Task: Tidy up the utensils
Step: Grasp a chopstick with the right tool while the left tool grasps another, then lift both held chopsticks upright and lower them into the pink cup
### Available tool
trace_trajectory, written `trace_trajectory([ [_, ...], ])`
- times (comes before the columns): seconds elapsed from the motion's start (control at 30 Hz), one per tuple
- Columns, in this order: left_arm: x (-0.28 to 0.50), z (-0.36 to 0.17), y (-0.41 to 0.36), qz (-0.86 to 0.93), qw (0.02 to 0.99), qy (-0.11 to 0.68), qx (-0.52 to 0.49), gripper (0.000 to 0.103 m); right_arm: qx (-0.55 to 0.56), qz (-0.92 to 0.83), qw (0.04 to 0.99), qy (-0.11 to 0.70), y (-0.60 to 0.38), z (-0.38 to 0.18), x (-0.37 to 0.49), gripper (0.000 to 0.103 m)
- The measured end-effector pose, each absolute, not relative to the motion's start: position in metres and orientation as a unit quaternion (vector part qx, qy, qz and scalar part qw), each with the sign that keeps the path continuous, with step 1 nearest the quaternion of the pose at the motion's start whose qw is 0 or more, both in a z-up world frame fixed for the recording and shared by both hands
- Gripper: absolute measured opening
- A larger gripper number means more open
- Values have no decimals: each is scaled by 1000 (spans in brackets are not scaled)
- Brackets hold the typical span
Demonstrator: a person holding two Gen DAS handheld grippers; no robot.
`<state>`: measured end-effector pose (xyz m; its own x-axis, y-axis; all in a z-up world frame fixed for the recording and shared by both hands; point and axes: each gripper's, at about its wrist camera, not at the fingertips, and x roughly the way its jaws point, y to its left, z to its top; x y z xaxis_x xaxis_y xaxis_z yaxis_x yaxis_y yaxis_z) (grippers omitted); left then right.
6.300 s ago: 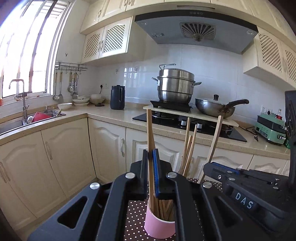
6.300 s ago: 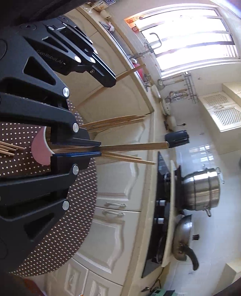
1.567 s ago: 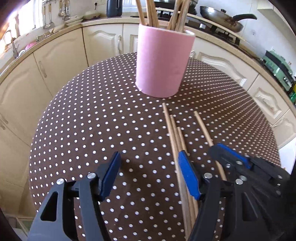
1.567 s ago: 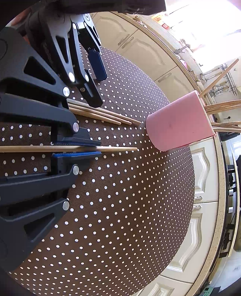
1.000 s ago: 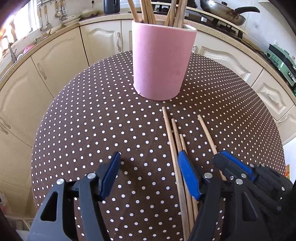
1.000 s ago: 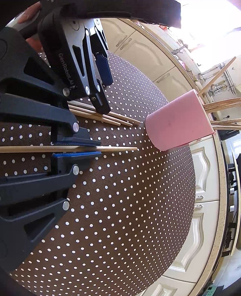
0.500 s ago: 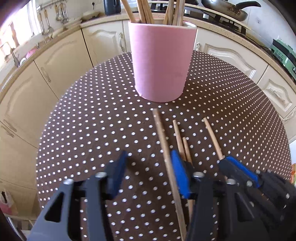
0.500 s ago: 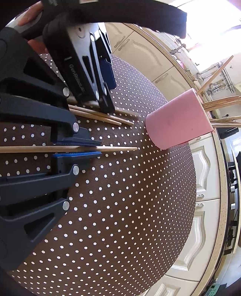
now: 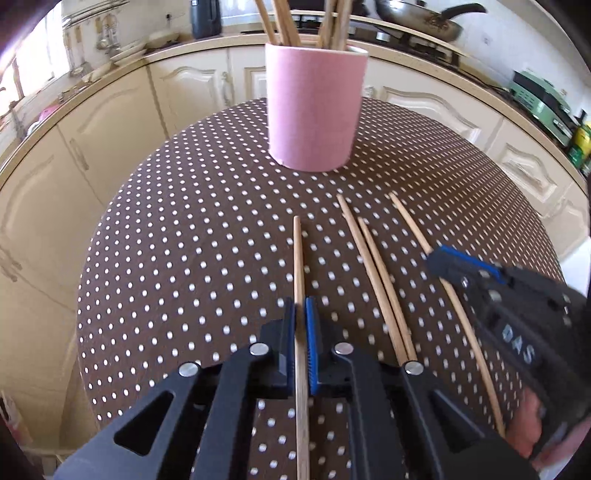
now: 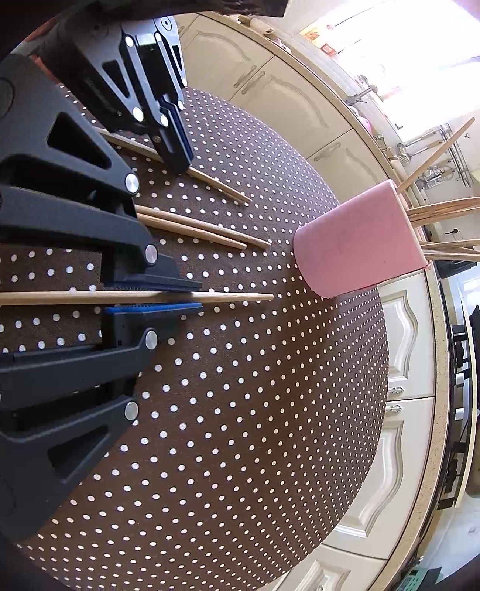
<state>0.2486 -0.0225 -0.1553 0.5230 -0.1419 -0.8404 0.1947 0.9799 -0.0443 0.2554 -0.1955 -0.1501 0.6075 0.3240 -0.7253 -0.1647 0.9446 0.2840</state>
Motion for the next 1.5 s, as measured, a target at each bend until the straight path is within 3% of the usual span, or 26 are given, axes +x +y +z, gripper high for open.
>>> trace_trajectory([
  [0.23, 238, -155, -13, -111, 878, 465, 27, 11, 82, 132, 891, 426, -193, -150, 245, 7],
  [0.33, 244, -152, -16, -129, 875, 467, 13, 36, 67, 122, 893, 428, -186, -150, 245, 7],
  [0.5, 249, -153, -29, -103, 880, 463, 31, 39, 58, 116, 897, 423, -177, -150, 252, 7],
  [0.6, 250, -154, -32, -94, 880, 464, 32, 38, 36, 112, 900, 419, -171, -150, 256, 7],
  [0.63, 250, -154, -32, -86, 882, 463, 35, 30, 34, 111, 901, 419, -170, -150, 256, 7],
  [0.67, 254, -155, -32, -75, 884, 460, 42, 16, 37, 112, 901, 418, -170, -151, 256, 7],
  [0.77, 256, -155, -28, -69, 889, 451, 40, 6, 66, 115, 899, 418, -177, -152, 258, 7],
  [1.07, 251, -150, -14, -67, 903, 424, 32, 6, 94, 124, 897, 414, -191, -153, 257, 7],
  [1.5, 241, -99, -11, -59, 925, 375, 7, 6, 104, 136, 921, 351, -207, -112, 240, 7],
])
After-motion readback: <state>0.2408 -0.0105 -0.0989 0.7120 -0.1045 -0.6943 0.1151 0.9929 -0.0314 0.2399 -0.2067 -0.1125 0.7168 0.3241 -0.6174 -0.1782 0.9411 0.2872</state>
